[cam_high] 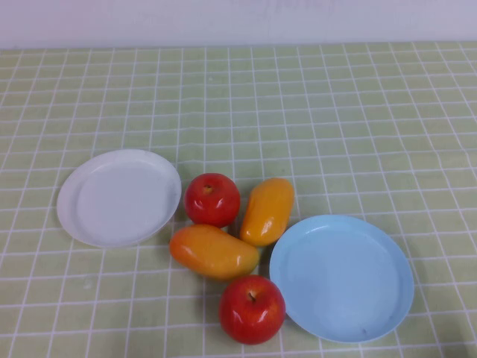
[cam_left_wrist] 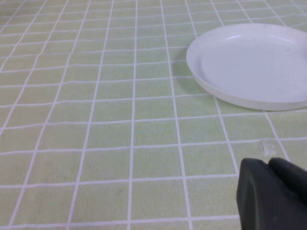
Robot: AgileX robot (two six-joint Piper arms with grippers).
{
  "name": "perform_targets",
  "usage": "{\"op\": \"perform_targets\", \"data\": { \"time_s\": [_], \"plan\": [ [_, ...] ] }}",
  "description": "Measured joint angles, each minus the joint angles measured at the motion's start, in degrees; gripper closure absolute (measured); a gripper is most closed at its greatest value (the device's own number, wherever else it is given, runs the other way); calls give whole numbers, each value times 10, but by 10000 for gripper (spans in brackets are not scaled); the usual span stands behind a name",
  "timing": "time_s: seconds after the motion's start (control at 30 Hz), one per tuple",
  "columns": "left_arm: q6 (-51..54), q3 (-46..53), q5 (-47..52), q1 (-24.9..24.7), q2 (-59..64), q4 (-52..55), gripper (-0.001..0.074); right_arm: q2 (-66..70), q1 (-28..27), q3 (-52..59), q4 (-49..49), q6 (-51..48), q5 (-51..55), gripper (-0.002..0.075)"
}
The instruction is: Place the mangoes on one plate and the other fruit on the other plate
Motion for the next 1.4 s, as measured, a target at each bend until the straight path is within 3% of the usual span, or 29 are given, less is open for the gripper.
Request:
{"op": "perform_targets", "data": {
  "time_s": [0.83, 1.2, 1.4],
  "plan": [
    [-1, 0, -5, 0, 0, -19, 731, 0, 0, 0, 0, 0, 0, 743],
    [-58, 0, -120, 0, 0, -301, 731, 0, 0, 0, 0, 0, 0, 743],
    [-63, 0, -158, 0, 0, -344, 731, 0, 0, 0, 0, 0, 0, 743]
  ]
}}
